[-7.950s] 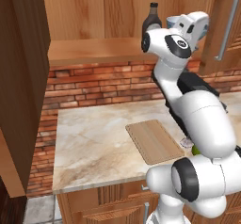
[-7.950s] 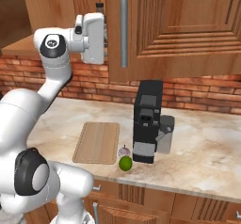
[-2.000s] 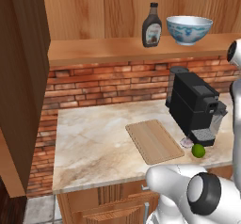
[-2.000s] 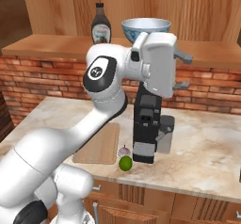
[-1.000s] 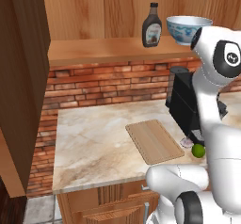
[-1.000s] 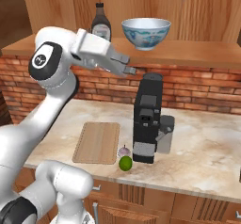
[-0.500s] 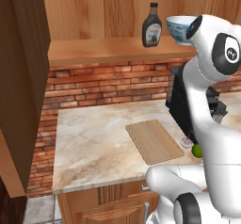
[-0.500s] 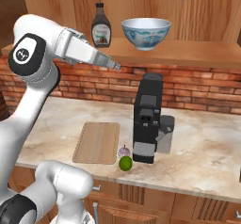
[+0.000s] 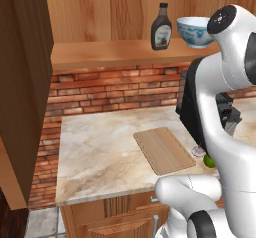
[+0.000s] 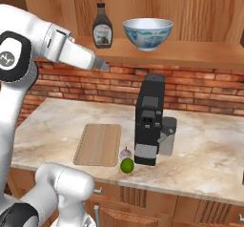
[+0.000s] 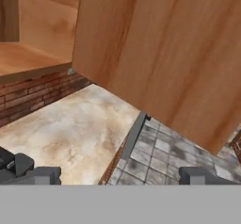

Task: Open the cabinet. Place the bowl and condiment on the counter. Then place the lime and garlic on the cutting board.

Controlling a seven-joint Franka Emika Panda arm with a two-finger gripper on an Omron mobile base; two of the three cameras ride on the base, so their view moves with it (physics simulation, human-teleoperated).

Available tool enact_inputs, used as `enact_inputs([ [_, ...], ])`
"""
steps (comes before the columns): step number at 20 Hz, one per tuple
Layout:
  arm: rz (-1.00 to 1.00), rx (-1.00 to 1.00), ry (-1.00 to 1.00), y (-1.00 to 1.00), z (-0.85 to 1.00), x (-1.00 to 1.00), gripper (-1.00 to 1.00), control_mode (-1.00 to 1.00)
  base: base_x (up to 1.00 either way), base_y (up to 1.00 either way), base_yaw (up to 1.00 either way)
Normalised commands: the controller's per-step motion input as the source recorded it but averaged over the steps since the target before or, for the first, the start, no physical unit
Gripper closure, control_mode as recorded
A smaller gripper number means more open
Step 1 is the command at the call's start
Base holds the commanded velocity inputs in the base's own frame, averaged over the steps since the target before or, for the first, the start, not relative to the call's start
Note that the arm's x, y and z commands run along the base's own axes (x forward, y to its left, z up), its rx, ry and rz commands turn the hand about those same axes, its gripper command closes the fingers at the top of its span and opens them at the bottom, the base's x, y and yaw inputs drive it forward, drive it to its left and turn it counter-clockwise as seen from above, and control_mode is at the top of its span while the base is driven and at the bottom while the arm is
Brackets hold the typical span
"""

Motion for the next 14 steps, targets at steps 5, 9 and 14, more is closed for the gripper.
enact_inputs([
  [5, 0.31, 0.1, -0.07, 0.28, -0.1, 0.11, -1.0, -1.0, 0.0, 0.0, 0.0],
  [9, 0.32, 0.1, -0.03, 0.27, -0.11, 0.24, -1.0, -1.0, 0.0, 0.0, 0.0],
  [14, 0.3, 0.06, -0.05, 0.22, -0.06, 0.3, -1.0, -1.0, 0.0, 0.0, 0.0],
])
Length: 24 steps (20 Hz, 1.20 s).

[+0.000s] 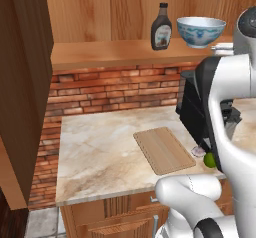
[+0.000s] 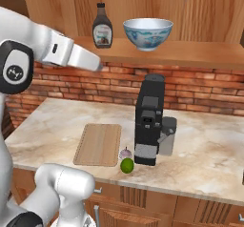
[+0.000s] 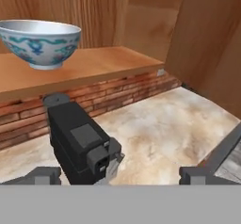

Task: Open the cabinet. Place the bowl and condiment on the counter. Then place the lime and garlic on the cutting board.

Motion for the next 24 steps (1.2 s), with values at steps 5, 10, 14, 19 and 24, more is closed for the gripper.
enact_inputs([
  [5, 0.27, 0.05, -0.05, 0.17, -0.01, 0.36, -1.0, -1.0, 0.0, 0.0, 0.0],
  [10, 0.25, 0.08, -0.02, 0.22, 0.0, 0.43, -1.0, -1.0, 0.0, 0.0, 0.0],
  [14, 0.22, 0.08, -0.06, 0.28, 0.0, 0.37, -1.0, -1.0, 0.0, 0.0, 0.0],
  [19, 0.17, 0.06, -0.13, 0.33, 0.0, 0.27, -1.0, -1.0, 0.0, 0.0, 0.0],
  [24, 0.15, 0.03, -0.19, 0.23, 0.01, 0.22, -1.0, -1.0, 0.0, 0.0, 0.0],
])
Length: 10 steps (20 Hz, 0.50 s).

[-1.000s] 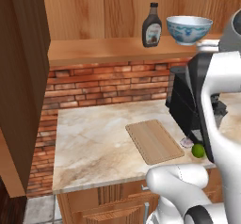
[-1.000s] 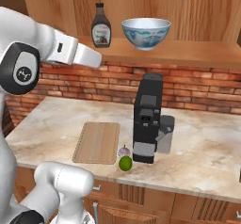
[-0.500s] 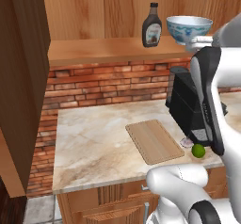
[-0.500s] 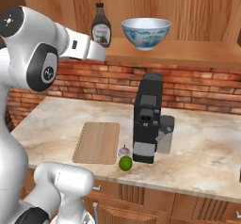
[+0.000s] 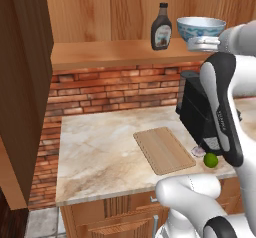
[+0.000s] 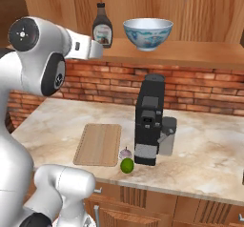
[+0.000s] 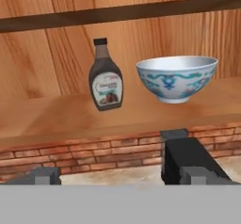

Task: Open the cabinet. Place the bowl and condiment on the counter. Then place the lime and garlic on the cutting board.

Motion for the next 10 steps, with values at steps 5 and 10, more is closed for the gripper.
enact_inputs([
  [5, 0.13, 0.0, -0.19, 0.13, 0.13, 0.18, -1.0, -1.0, 0.0, 0.0, 0.0],
  [10, 0.06, 0.0, -0.12, 0.05, 0.29, 0.07, -1.0, -1.0, 0.0, 0.0, 0.0],
])
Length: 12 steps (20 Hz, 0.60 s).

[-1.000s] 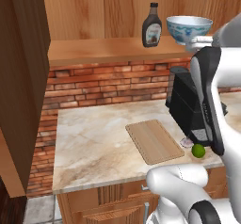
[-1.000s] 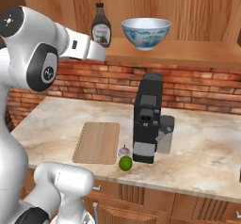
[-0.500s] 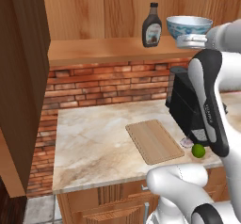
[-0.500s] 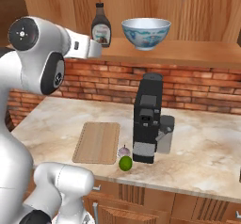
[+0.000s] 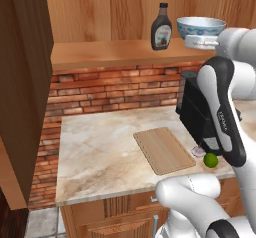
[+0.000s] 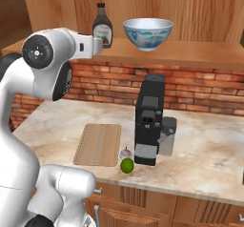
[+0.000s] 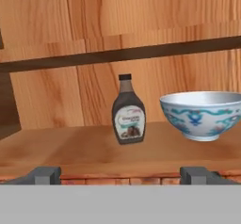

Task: Open the cabinet. Place the bowl and condiment on the counter. Then place the lime and garlic on the cutting board.

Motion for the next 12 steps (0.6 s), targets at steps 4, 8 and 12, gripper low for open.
enact_inputs([
  [4, 0.04, -0.03, -0.06, 0.2, 0.17, 0.07, -1.0, -1.0, 0.0, 0.0, 0.0],
  [8, 0.0, -0.04, -0.04, 0.17, 0.23, 0.0, -1.0, -1.0, 0.0, 0.0, 0.0],
  [12, 0.0, -0.01, -0.01, 0.1, 0.11, 0.01, -1.0, -1.0, 0.0, 0.0, 0.0],
])
